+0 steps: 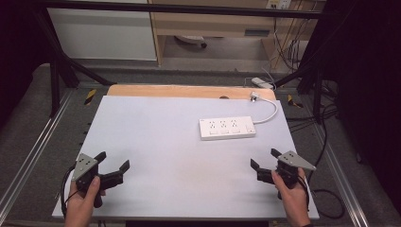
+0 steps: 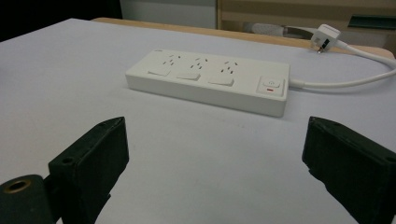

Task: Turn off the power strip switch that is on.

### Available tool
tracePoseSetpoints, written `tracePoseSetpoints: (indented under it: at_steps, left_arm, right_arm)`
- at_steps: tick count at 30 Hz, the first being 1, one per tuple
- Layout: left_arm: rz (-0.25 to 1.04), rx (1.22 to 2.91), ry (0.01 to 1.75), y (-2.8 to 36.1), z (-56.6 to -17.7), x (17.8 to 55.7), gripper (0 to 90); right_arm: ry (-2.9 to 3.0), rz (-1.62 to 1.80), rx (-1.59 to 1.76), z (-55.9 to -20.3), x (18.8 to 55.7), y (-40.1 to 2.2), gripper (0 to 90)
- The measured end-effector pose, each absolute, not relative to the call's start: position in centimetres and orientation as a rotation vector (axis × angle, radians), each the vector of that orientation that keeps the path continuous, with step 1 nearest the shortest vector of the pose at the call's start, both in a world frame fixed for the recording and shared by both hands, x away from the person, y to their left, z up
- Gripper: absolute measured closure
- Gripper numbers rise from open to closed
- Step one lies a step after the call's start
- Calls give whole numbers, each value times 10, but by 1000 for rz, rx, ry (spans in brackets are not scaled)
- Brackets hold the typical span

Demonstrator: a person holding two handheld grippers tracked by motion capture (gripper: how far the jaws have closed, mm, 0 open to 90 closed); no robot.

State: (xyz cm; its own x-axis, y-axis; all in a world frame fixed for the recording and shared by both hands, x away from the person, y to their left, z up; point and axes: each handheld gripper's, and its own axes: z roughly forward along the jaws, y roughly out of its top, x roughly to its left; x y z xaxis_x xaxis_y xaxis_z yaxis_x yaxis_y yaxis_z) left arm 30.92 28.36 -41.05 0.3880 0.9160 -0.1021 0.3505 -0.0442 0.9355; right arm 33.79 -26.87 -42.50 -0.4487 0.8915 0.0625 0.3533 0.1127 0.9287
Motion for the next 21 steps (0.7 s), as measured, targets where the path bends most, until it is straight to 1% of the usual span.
tracePoseSetpoints:
  at_steps: [5, 13, 21]
  left_arm:
    - [679, 1626, 1145, 282, -411, 309, 53]
    - [676, 1623, 1148, 281, -412, 309, 53]
    - [674, 1624, 1151, 281, -412, 309, 52]
  right_arm:
    - [1874, 1335, 1208, -425, 338, -268, 73]
    - [1901, 1340, 1215, -424, 339, -265, 31]
    - [1898, 1352, 1239, -421, 338, -264, 24]
